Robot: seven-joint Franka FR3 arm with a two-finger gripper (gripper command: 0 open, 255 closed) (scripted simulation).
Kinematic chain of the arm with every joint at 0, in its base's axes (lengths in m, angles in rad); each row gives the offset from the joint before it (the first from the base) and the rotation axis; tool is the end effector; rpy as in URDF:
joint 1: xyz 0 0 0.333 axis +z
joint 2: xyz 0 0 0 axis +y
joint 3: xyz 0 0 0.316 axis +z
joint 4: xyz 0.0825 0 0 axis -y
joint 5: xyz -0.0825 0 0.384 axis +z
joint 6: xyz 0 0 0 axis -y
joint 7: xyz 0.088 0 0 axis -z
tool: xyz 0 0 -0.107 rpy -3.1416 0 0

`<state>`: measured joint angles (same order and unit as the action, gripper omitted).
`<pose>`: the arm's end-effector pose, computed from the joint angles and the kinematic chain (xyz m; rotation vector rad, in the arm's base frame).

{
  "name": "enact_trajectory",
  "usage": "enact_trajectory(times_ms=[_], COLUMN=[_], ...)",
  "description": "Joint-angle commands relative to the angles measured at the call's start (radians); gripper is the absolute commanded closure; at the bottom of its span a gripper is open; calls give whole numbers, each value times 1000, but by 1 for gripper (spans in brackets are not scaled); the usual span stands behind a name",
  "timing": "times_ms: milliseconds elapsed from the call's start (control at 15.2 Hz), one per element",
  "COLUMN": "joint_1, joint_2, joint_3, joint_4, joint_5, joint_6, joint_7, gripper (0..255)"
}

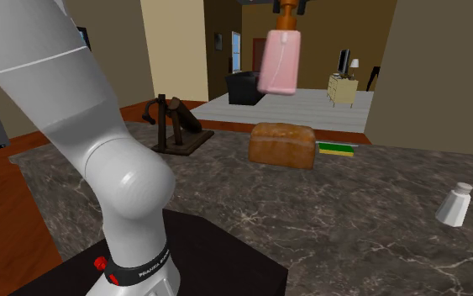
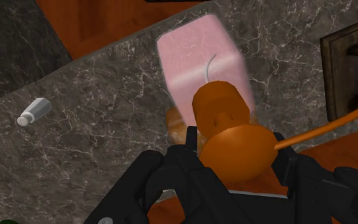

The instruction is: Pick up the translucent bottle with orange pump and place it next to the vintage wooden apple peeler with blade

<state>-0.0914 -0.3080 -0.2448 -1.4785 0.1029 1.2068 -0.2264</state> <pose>0.3726 -0.1459 0.7780 -2.9833 0.0920 -0.1107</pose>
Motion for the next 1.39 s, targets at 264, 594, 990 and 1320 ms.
enact_trajectory(times_ms=[264, 594, 990, 1320], joint_1=[18, 57, 103, 145], joint_2=[24, 9, 31, 84], joint_3=[32, 128, 239, 329], joint_4=[72, 45, 58, 107], joint_5=[16, 35, 57, 65], joint_6=[-42, -12, 21, 44], joint_7=[57, 195, 354, 486], gripper=[255, 255, 255, 255])
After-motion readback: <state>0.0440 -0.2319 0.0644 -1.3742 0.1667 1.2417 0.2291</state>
